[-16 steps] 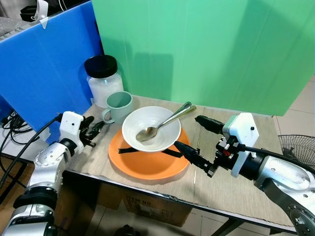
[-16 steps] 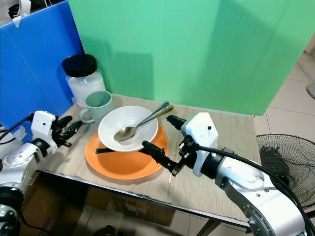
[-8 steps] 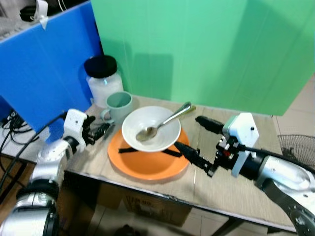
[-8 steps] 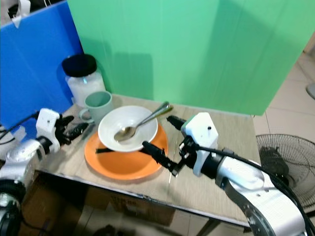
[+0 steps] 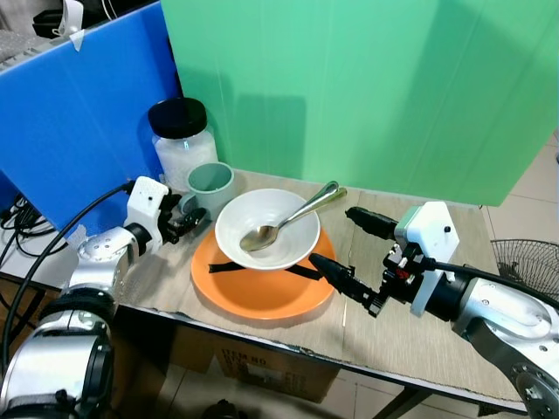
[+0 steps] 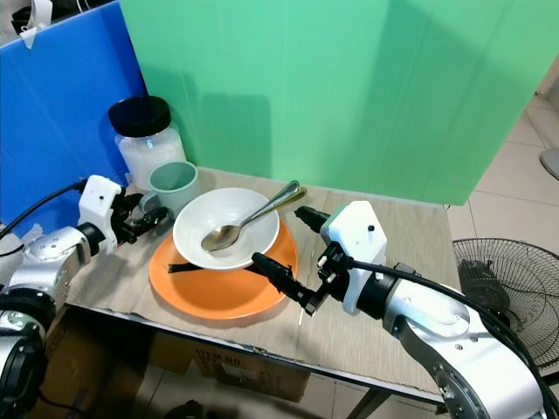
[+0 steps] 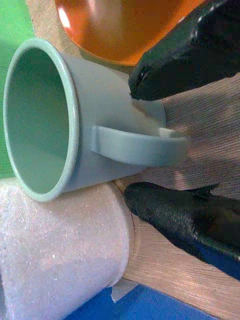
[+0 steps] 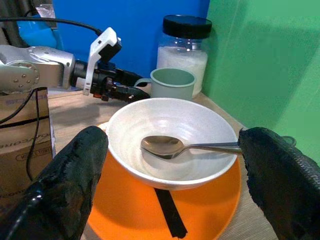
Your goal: Setting the table
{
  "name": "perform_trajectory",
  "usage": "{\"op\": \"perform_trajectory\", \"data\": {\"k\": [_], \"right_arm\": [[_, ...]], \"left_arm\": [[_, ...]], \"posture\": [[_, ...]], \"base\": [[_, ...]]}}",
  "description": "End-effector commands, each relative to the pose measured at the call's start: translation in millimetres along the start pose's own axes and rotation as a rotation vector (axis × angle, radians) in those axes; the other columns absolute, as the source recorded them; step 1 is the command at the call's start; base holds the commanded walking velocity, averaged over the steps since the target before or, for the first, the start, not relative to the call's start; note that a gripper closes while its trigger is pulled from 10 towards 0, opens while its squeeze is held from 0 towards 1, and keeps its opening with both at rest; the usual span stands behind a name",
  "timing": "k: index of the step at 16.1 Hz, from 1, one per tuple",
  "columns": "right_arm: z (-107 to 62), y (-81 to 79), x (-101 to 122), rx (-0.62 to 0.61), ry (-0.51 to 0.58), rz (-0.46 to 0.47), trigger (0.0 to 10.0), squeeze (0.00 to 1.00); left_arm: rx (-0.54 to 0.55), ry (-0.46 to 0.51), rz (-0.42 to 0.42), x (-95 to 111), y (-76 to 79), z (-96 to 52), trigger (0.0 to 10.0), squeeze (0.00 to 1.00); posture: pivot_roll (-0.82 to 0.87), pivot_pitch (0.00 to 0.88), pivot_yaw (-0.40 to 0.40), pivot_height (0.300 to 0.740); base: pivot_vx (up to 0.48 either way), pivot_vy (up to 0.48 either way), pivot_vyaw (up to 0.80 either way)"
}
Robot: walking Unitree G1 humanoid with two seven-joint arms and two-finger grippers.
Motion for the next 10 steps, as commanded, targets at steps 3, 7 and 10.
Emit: {"op": "perform_trajectory", "data": {"k": [3,7,10], "right_arm": [[-1.8,-3.0,1.1,0.002,-0.006,-0.003,10.0,0.00],[-1.4,-4.0,0.9,0.003,-0.007,-0.001,10.0,0.00],[-1.2,-4.6,0.6,0.004,-0.008,0.001,10.0,0.00]], "left_arm": [[-0.025,-0.003,0.023,2.8,2.6,2.7,0.0,0.00],[-0.031,-0.008,0.022,3.0,3.0,3.7,0.0,0.00],[-0.028,-0.009,0.022,2.8,2.3,3.4,0.0,0.00]], "posture": [[-0.04,0.000,0.050,0.727],[-0.04,0.000,0.051,0.727],[-0.03,0.000,0.050,0.727]], "base": [[0.000,0.000,0.00],[0.000,0.000,0.00],[0.000,0.000,0.00]]}}
Point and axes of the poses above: a point about 5 cm out from each wrist's last joint towards the gripper, its own z axis pointing out of the wrist towards the gripper, its own x axis along the axis of the wrist's last joint, y = z × x, the point moved 2 cm from there along z, pointing out of the wrist towards the gripper, and after that the axes turned 1 degree about -z, right-handed, at the moved point
